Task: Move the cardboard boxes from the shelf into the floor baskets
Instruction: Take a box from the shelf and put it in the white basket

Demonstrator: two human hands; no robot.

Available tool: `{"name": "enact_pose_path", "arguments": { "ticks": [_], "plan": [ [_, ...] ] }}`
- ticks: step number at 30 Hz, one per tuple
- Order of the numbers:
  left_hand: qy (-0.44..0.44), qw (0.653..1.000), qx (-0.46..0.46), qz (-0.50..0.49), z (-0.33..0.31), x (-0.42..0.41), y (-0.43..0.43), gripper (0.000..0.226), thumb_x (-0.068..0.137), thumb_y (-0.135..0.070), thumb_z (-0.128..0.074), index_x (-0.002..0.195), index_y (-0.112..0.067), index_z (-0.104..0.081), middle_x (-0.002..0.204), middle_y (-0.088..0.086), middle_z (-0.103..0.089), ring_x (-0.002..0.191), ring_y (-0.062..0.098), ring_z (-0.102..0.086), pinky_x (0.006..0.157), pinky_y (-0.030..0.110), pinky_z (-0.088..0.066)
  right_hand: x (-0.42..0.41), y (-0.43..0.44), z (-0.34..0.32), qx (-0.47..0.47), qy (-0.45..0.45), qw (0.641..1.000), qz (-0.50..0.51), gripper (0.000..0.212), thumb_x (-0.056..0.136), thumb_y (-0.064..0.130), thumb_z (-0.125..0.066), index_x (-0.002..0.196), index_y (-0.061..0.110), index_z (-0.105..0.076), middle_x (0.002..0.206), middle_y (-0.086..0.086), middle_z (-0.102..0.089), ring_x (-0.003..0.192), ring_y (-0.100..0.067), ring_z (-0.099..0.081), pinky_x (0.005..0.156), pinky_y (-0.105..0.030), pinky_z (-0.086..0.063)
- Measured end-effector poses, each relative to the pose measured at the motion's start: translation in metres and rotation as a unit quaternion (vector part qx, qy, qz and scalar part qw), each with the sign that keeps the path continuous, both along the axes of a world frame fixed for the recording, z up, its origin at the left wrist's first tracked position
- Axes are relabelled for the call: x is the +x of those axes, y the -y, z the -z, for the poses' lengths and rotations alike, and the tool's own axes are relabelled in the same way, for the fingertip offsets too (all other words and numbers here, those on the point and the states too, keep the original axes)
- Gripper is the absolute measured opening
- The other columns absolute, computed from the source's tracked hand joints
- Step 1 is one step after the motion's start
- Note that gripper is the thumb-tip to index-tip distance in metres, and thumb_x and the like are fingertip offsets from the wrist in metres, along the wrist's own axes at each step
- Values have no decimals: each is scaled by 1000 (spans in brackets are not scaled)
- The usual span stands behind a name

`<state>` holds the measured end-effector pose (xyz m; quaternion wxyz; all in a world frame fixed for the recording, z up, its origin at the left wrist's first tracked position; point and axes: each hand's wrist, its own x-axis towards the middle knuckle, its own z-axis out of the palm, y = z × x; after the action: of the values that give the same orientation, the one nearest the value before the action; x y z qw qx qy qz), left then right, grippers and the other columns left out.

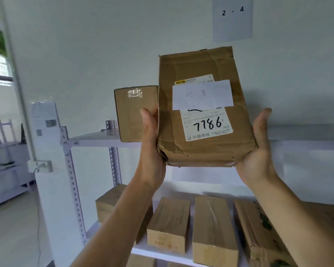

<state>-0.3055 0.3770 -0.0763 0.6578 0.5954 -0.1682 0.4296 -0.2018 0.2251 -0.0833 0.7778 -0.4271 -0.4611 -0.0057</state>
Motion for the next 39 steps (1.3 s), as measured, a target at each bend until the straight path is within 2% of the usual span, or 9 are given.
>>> {"name": "enact_pose_path", "arguments": {
  "ticks": [4,11,16,20,23,26,30,33,39],
  "plan": [
    [6,999,-35,-7,24,-59,-27,71,107,-57,-12,146,-21,-59,151,20,-63,142,40,-61,120,64,-46,-50,-24,20,-24,15,998,-59,68,81,86,-44,127,47,-74,135,10,-74,132,-14,-66,96,-29,-59],
    [-40,994,-66,-82,69,-177,-102,83,105,-56,-15,156,2,-45,153,35,-54,145,48,-54,124,68,-38,-155,-107,62,-64,5,989,-130,73,86,82,-36,136,41,-70,141,7,-70,139,-17,-60,105,-35,-56],
    [-72,986,-80,-126,109,-264,-161,83,107,-57,-11,156,-1,-48,153,29,-57,145,45,-56,123,67,-39,-229,-177,105,-88,-20,980,-177,91,94,78,-20,160,20,-43,142,4,-70,137,-17,-62,104,-30,-56],
    [-78,981,-97,-148,131,-312,-197,74,110,-55,-8,135,-16,-65,138,16,-69,139,40,-62,120,62,-46,-272,-221,128,-136,-62,969,-195,103,79,87,-42,159,23,-48,144,3,-68,141,-17,-58,117,-42,-48],
    [-81,982,-96,-139,146,-335,-222,72,112,-52,-7,122,-25,-73,125,5,-75,129,32,-68,110,50,-53,-293,-250,145,-130,-72,966,-214,79,85,83,-42,142,34,-66,132,10,-75,131,-9,-65,105,-34,-56],
    [-86,979,-101,-154,166,-349,-249,71,113,-51,-7,123,-23,-73,120,0,-77,122,26,-70,104,41,-55,-305,-281,165,-139,-88,956,-243,68,99,77,-28,145,40,-62,127,16,-76,120,-1,-70,101,-63,-52],
    [-119,969,-118,-180,200,-357,-287,72,112,-52,-9,128,-12,-66,119,5,-75,120,31,-70,104,46,-56,-310,-323,201,-172,-108,949,-243,90,88,85,-40,157,27,-49,141,4,-70,135,-16,-63,100,-29,-57],
    [-154,960,-138,-188,230,-355,-324,75,113,-53,-7,121,-18,-73,113,3,-77,113,27,-73,95,40,-57,-309,-360,234,-207,-126,931,-271,68,90,84,-33,141,50,-63,140,10,-70,133,-11,-64,98,-25,-57],
    [-262,930,-184,-181,298,-335,-412,71,109,-70,-27,134,-20,-71,133,11,-75,127,31,-71,97,40,-60,-288,-446,308,-221,-216,926,-218,84,92,85,-40,157,34,-46,153,4,-61,145,-16,-54,109,-30,-51]
  ]
}}
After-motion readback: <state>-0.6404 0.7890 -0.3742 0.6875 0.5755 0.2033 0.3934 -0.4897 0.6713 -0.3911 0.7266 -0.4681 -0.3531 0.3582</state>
